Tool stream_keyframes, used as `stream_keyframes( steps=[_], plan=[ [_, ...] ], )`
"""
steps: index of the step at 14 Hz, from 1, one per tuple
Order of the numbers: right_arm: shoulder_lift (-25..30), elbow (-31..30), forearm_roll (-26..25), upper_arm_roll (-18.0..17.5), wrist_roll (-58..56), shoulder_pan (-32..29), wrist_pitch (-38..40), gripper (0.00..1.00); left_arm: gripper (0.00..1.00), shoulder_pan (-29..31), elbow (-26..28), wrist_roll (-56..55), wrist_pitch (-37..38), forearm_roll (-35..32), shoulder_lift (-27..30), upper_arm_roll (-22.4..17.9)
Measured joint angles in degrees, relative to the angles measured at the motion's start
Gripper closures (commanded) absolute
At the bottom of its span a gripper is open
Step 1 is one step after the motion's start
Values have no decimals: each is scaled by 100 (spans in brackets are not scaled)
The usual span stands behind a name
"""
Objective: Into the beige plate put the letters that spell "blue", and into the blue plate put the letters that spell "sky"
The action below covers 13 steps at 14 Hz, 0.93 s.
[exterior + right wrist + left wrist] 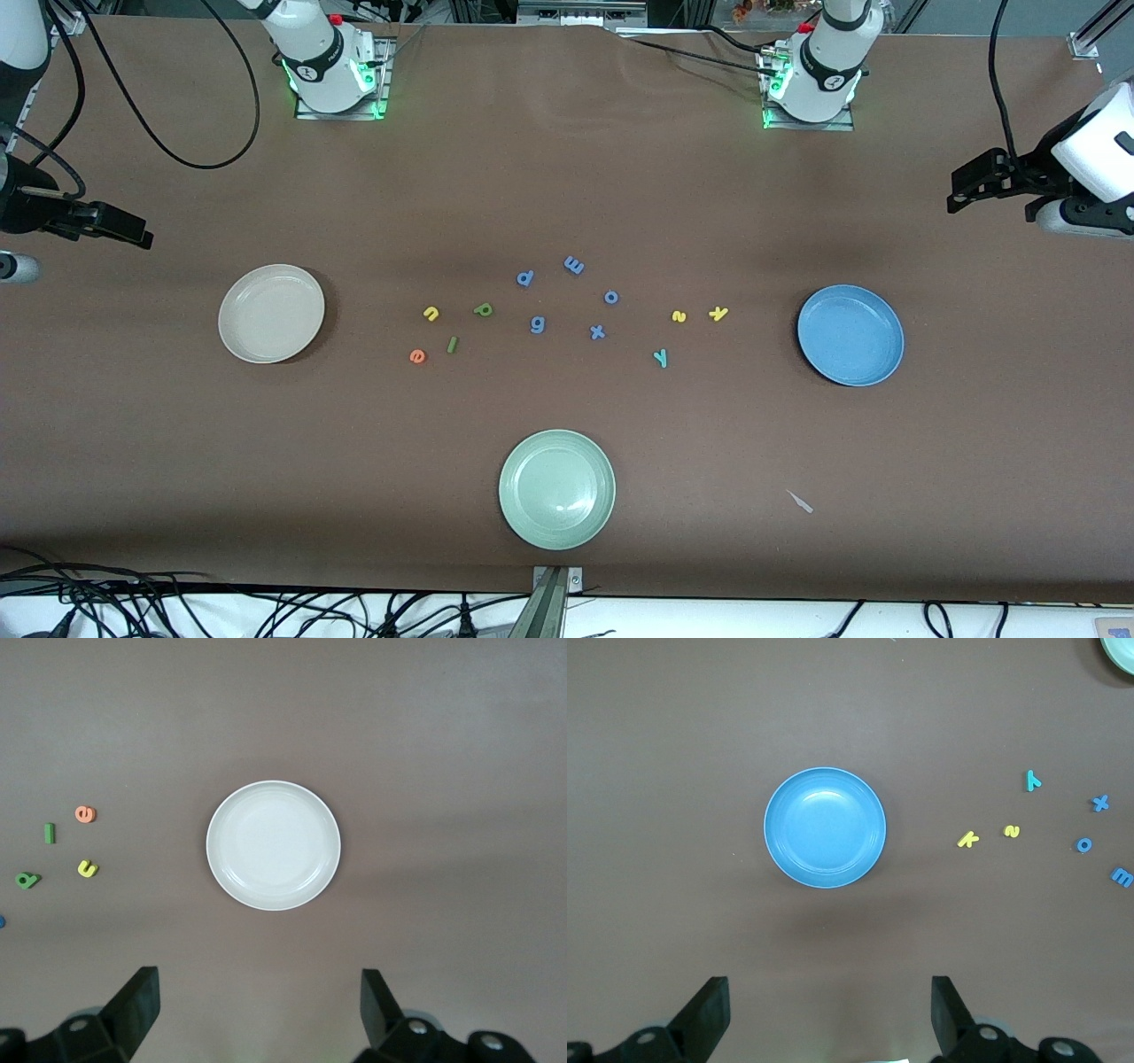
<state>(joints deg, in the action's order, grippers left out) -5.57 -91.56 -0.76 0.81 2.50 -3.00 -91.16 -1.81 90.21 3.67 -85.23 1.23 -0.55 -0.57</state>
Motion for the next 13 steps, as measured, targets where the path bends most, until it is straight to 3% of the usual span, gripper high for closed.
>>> stream_keyframes(
  steps=[13],
  plan=[
    [-11, -1, 12, -4, -3, 2, -281, 0, 0, 0, 0, 0, 0, 3, 0, 0]
  ],
)
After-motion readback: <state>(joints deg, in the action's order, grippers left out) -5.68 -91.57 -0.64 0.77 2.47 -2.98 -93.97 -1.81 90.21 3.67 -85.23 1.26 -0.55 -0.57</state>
